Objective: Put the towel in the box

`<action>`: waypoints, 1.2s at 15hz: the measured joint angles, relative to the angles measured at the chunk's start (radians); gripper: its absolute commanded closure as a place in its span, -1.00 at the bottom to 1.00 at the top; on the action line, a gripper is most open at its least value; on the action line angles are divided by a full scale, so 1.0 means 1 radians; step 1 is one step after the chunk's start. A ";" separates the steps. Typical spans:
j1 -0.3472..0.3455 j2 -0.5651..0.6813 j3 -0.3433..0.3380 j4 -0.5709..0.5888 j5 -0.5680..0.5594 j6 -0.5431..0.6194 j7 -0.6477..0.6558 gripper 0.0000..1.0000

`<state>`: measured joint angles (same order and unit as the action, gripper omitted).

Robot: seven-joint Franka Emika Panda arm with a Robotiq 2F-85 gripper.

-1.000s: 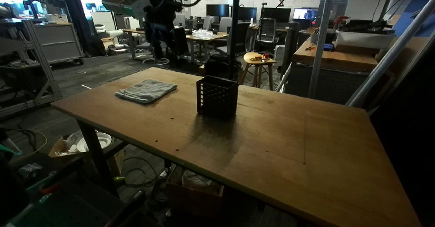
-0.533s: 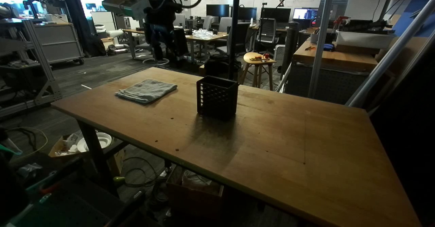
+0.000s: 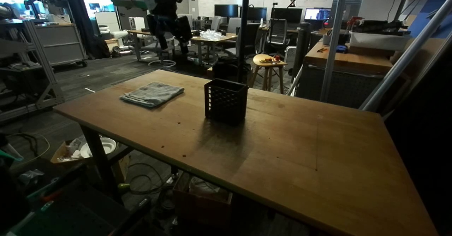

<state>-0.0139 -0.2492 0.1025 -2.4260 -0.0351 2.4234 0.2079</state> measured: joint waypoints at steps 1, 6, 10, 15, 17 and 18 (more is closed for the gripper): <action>0.008 0.040 0.022 0.037 -0.022 0.010 0.024 -1.00; 0.064 0.250 0.077 0.219 -0.143 0.042 0.125 -1.00; 0.129 0.420 0.074 0.350 -0.189 0.043 0.179 -1.00; 0.228 0.614 0.058 0.485 -0.190 0.091 0.199 -1.00; 0.262 0.680 0.048 0.531 -0.190 0.109 0.197 -1.00; 0.275 0.708 0.043 0.548 -0.190 0.122 0.195 -1.00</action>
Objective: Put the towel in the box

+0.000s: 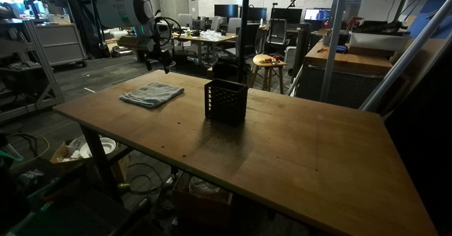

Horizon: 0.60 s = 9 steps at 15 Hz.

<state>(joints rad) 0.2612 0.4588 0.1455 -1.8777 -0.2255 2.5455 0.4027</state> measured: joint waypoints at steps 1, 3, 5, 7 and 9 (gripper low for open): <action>0.012 0.027 -0.005 0.016 0.000 0.015 -0.005 -1.00; 0.029 0.071 -0.014 0.041 0.000 0.041 -0.023 -1.00; 0.038 0.107 -0.019 0.061 0.001 0.066 -0.048 -1.00; 0.041 0.142 -0.020 0.079 0.006 0.085 -0.081 -1.00; 0.043 0.175 -0.019 0.095 0.014 0.094 -0.117 -1.00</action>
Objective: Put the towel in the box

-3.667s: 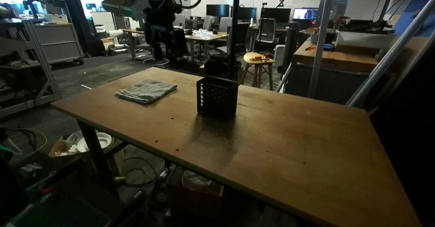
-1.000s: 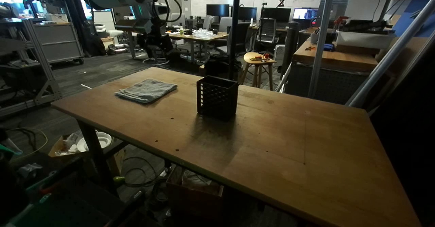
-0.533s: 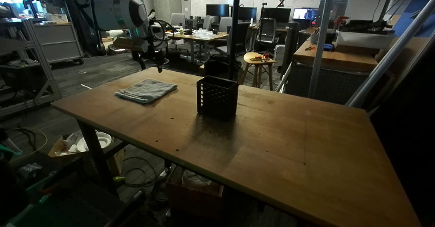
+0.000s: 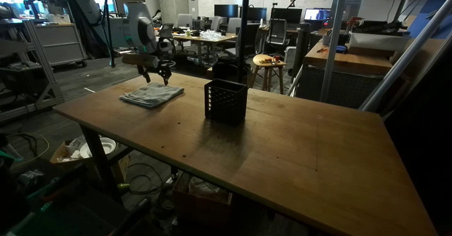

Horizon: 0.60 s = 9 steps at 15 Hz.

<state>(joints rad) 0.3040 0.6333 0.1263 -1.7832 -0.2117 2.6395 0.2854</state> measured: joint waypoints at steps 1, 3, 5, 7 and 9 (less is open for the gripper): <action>0.000 0.017 0.001 0.006 0.004 0.003 -0.018 -1.00; 0.000 0.051 0.005 0.014 0.017 0.013 -0.053 -1.00; 0.000 0.081 0.008 0.021 0.037 0.019 -0.086 -1.00; -0.004 0.097 0.012 0.033 0.053 0.022 -0.118 -0.48; -0.005 0.099 0.014 0.036 0.071 0.022 -0.142 -0.40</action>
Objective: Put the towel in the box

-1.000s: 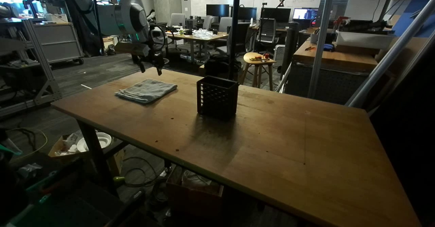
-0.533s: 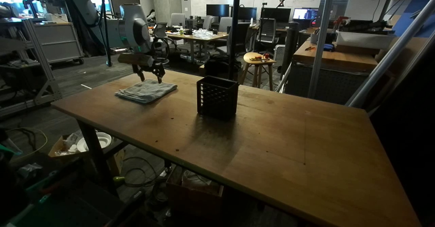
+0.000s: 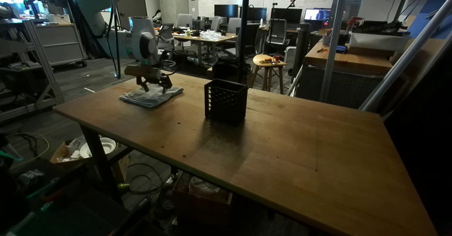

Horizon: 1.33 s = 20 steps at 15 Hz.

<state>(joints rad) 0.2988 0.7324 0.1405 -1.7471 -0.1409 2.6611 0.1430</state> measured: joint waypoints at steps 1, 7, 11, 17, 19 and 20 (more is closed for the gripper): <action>0.000 0.000 0.000 0.000 0.004 0.000 -0.008 -0.28; 0.000 0.000 0.001 0.003 0.008 0.013 -0.021 0.68; 0.003 0.000 0.002 0.002 0.008 0.027 -0.023 0.82; 0.009 -0.010 -0.003 -0.006 0.008 0.086 -0.022 0.85; 0.018 -0.033 -0.019 -0.022 0.008 0.110 -0.015 0.85; 0.026 -0.054 -0.036 -0.036 0.007 0.119 -0.008 0.84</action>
<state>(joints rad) 0.3244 0.6789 0.1049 -1.7835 -0.1344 2.7803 0.1345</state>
